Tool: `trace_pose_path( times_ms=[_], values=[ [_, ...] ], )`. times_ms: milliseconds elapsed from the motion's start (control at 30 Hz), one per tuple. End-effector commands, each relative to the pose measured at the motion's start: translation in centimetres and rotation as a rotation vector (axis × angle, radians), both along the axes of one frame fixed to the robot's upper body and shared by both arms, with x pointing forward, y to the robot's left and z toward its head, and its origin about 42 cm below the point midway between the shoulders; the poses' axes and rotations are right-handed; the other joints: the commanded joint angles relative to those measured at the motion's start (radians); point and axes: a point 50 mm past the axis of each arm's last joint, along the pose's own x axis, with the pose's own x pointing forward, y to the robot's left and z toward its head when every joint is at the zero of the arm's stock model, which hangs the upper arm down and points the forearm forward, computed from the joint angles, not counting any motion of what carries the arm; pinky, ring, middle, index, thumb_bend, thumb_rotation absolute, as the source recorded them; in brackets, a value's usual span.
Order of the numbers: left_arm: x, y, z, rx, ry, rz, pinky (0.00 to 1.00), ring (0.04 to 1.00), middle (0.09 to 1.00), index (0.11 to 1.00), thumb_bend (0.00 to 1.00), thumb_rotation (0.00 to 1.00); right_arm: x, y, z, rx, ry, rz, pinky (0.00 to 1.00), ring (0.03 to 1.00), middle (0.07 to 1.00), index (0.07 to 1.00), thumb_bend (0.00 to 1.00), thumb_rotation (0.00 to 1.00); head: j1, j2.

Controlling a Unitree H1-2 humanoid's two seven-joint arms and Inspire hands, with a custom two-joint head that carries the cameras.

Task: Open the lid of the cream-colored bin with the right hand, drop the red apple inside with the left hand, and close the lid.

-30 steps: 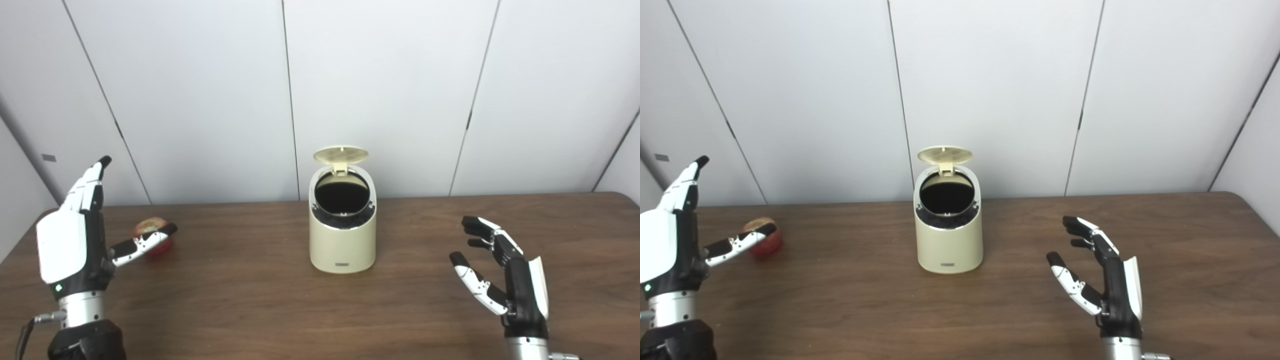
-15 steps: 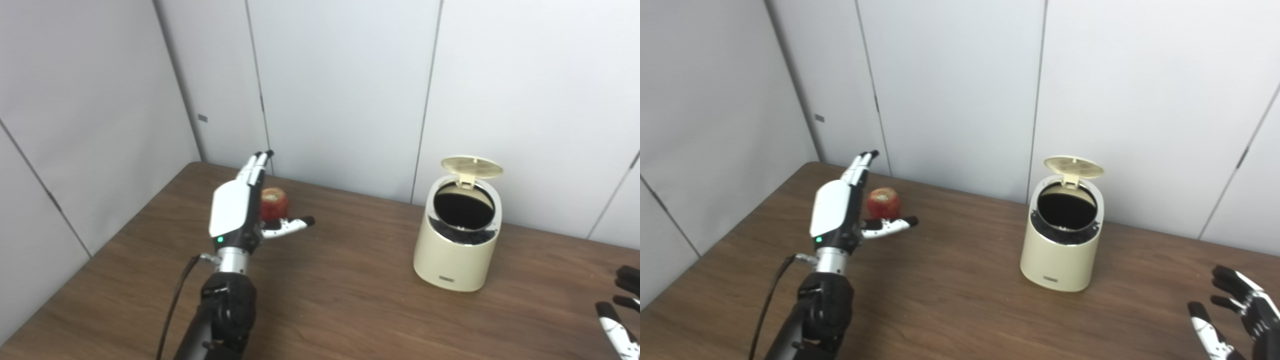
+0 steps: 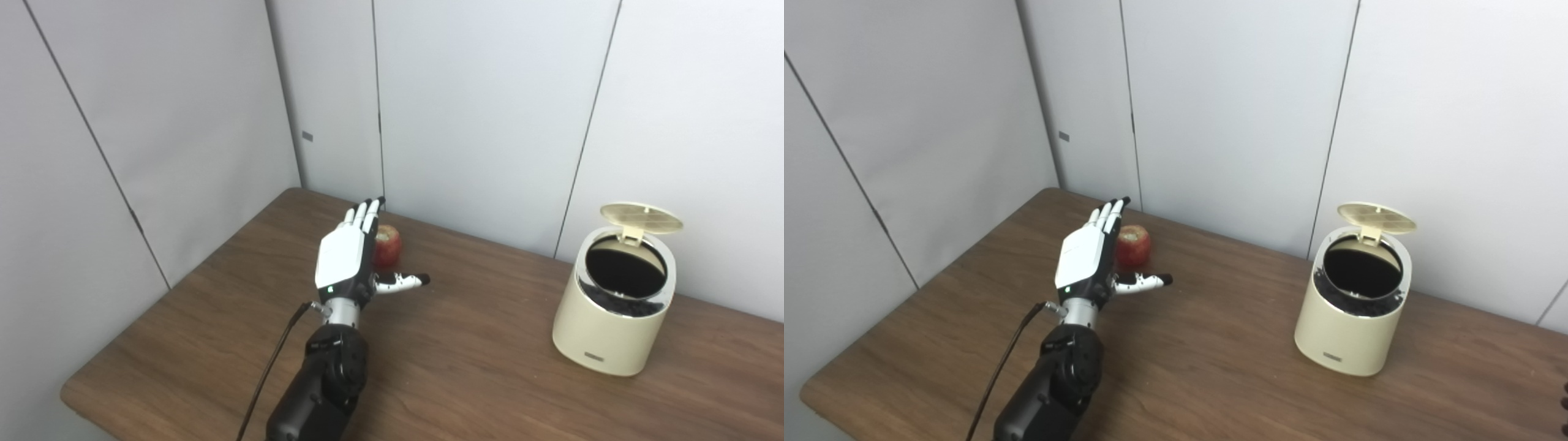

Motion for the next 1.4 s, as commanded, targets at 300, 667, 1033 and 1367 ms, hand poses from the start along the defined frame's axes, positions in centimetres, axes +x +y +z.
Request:
trace_pose_path(
  times_ms=[300, 667, 1033, 1367],
  values=[
    [2.8, 2.4, 1.6, 0.145, -0.031, 0.110, 0.99, 1.000, 0.987, 0.977, 1.00, 0.35, -0.9, -1.2, -1.6, -0.041, 0.027, -0.008, 0.44, 0.603, 0.651, 0.629, 0.64, 0.82, -0.014, -0.008],
    [4.6, 3.4, 1.1, 0.140, 0.071, 0.136, 0.90, 0.961, 0.945, 0.937, 1.00, 0.33, -1.1, -0.5, -1.4, -0.065, 0.026, 0.012, 0.43, 0.600, 0.646, 0.624, 0.70, 0.86, -0.032, -0.010],
    [6.5, 2.6, 0.8, 0.033, 0.157, 0.086, 0.93, 0.987, 0.962, 0.942, 1.00, 0.32, -0.3, -0.1, -1.9, -0.107, 0.051, 0.002, 0.40, 0.586, 0.639, 0.621, 0.75, 0.90, -0.055, -0.036],
    [8.6, 1.9, 2.3, -0.162, 0.130, 0.073, 0.92, 0.962, 0.961, 0.950, 1.00, 0.32, 0.2, 0.2, -2.4, -0.091, 0.068, 0.000, 0.38, 0.581, 0.634, 0.606, 0.80, 0.91, -0.068, -0.058]
  ],
)
